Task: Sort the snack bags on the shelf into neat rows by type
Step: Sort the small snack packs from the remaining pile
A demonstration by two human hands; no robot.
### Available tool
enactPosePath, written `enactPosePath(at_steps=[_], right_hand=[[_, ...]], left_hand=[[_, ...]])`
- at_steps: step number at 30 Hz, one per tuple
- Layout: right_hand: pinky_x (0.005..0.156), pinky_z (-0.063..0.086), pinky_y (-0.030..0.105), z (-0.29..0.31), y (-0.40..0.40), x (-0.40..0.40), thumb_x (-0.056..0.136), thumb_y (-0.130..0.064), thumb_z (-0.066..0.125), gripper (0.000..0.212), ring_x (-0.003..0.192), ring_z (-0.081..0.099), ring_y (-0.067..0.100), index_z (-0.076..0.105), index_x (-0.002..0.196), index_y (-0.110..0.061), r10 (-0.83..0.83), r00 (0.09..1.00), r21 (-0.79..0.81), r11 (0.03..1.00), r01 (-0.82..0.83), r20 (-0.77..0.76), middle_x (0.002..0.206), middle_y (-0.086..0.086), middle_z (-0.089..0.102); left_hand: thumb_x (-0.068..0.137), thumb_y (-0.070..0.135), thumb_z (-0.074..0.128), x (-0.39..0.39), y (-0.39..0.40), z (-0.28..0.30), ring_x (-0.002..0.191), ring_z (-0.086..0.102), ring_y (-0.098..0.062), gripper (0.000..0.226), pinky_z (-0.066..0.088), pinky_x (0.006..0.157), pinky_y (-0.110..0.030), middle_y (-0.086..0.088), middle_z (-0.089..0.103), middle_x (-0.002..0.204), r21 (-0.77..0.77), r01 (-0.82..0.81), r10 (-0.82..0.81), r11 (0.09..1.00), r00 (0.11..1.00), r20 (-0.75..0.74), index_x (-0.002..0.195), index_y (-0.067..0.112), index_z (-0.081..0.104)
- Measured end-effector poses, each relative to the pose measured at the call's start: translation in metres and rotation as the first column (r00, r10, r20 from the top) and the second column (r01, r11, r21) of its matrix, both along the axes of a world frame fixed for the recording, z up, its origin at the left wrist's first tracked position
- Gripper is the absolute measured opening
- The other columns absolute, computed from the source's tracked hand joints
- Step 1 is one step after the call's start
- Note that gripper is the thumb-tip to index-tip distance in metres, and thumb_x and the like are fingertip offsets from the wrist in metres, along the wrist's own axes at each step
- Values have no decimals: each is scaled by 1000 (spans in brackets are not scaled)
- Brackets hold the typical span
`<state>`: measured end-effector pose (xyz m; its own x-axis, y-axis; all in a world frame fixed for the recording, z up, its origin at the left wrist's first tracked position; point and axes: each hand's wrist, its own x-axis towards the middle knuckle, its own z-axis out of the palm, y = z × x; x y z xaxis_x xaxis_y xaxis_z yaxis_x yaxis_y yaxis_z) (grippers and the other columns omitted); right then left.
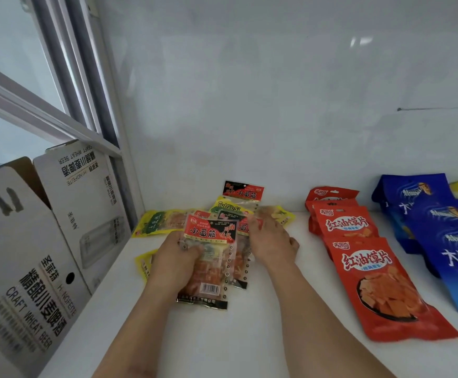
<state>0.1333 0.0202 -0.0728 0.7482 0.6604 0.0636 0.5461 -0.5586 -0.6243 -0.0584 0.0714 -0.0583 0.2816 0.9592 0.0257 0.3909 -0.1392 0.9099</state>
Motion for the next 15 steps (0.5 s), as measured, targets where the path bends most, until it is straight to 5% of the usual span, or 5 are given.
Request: enactPosePath(at_steps=[3,9,15], right_hand=[[116,19,53,0,8,-12,95,-70,12,77,145,34,25,19,158,-27,75,997,-31,997,-75,-11,159,2,37],[114,26,45,7,15,-39,100,-54,22,56,134,46,25,47,142,-25,203,977,-64,976,-207,-62,146,2,51],[102,44,39,1,4,-35,100,-47,48,34,115,61,20,59,128,-31,276,952,113,959,-261,-135,123,-5,67]], left_hand=[[88,25,72,-4,3,-2,92,70,-20,18,56,90,-45,7,74,97,-2,-16,16,1000,998,59,105,27,66],[90,21,71,-17,8,-3,91,70,-20,14,57,89,-46,6,73,98,-15,-43,45,999,990,133,100,28,65],[90,21,70,-21,7,-4,92,70,-22,10,56,90,-47,5,73,98,-35,-52,56,998,989,137,96,28,65]])
